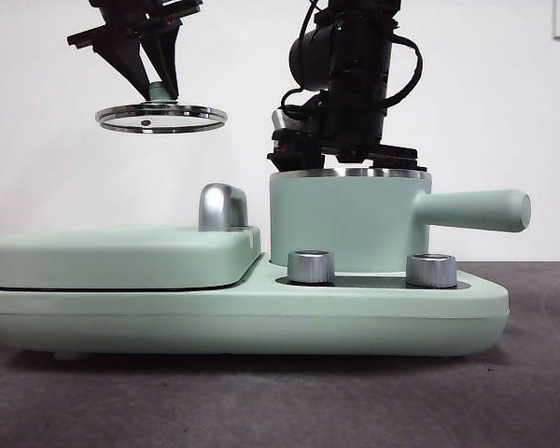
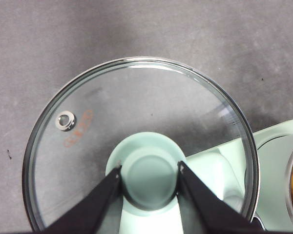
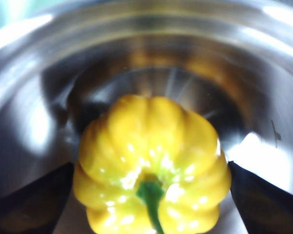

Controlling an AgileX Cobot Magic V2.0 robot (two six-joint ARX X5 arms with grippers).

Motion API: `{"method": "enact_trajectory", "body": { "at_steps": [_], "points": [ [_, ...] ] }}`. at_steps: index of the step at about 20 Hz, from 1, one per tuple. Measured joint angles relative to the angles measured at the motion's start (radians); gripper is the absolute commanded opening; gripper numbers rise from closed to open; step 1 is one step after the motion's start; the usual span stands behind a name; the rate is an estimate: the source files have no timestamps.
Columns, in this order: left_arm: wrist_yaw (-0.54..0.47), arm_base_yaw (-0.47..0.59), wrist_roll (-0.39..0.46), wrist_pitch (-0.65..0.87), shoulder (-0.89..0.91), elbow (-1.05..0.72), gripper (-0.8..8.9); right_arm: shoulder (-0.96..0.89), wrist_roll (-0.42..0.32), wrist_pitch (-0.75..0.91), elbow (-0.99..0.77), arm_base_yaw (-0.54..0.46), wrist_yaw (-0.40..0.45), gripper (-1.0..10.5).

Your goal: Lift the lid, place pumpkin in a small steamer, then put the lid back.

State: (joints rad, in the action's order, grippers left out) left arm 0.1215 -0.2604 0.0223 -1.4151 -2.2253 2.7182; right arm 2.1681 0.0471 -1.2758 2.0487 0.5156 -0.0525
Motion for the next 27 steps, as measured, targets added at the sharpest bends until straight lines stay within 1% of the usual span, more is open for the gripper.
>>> {"method": "enact_trajectory", "body": {
  "at_steps": [4,6,9,12,15,17,19,22,27],
  "points": [
    [0.000,0.000,0.000,0.000,0.000,0.000,0.07,0.000,0.000,-0.021,0.036,0.000,0.000,5.0],
    [0.000,0.000,-0.002,0.000,0.000,0.000,0.07,0.000,0.000,-0.059,0.127,-0.005,0.001,5.0],
    [0.000,-0.004,-0.011,0.000,0.000,0.000,0.07,-0.006,0.002,-0.066,0.252,-0.008,0.000,5.0],
    [0.015,-0.012,-0.012,0.000,0.000,0.000,0.07,-0.072,0.003,-0.067,0.251,-0.007,0.000,5.0],
    [0.037,-0.019,-0.015,0.000,0.000,0.000,0.07,-0.193,0.005,-0.067,0.199,0.003,0.000,5.0],
    [0.037,-0.027,-0.018,0.000,0.000,0.000,0.07,-0.326,0.005,-0.067,0.091,0.007,0.000,5.0],
    [0.037,-0.040,-0.022,0.000,0.000,0.000,0.07,-0.459,0.005,-0.067,-0.053,0.010,0.000,5.0],
    [0.037,-0.079,-0.023,0.000,0.000,0.000,0.07,-0.671,0.005,-0.067,-0.331,0.013,0.001,5.0],
    [0.037,-0.171,-0.024,0.000,0.000,0.000,0.07,-1.000,0.014,-0.056,-0.719,0.041,0.000,5.0]
  ]
}}
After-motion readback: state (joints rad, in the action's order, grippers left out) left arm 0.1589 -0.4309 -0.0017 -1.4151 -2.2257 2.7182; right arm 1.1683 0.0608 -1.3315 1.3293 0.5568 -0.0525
